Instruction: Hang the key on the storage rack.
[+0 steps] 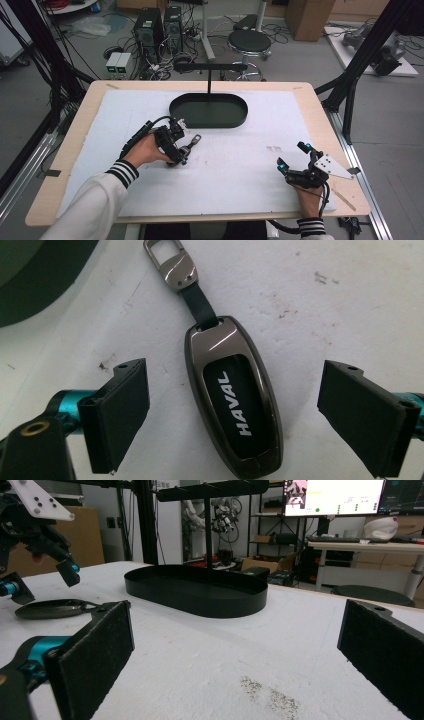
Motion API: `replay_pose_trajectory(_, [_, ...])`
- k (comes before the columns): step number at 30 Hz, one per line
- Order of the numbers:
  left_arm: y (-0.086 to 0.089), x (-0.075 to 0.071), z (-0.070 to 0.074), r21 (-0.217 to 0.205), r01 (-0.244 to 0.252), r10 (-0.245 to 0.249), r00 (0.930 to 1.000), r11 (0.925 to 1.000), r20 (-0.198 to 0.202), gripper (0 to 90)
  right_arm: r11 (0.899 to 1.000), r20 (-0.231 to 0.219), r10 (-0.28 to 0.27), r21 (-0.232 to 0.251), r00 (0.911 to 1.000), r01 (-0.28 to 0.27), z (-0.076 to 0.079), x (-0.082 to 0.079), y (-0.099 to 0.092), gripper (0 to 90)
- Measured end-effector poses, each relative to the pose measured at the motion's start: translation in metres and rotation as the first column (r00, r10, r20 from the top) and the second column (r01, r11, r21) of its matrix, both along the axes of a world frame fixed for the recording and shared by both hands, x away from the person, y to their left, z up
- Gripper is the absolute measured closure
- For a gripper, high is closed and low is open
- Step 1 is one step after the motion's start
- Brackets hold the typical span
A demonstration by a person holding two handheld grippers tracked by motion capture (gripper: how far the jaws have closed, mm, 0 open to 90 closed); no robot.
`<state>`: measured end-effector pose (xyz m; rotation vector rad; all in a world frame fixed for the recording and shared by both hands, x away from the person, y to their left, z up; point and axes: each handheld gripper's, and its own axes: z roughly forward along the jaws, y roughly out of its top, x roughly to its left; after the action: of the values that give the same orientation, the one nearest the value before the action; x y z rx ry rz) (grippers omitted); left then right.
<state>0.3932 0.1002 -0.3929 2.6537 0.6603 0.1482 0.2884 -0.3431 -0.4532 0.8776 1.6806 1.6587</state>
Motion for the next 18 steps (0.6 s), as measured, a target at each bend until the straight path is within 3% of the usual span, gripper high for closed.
replay_pose_trajectory(6, [-0.003,0.001,-0.007,0.046,-0.01,0.011,0.9996,0.9989,-0.026,13.9,1.0,0.001,0.0,0.0,1.0,0.0,0.0,0.0,0.0,0.4])
replay_pose_trajectory(18, [-0.008,0.002,-0.015,0.067,-0.031,0.035,0.9977,0.9972,-0.059,20.7,1.0,0.001,-0.001,0.0,1.0,0.001,0.0,0.0,0.0,0.5])
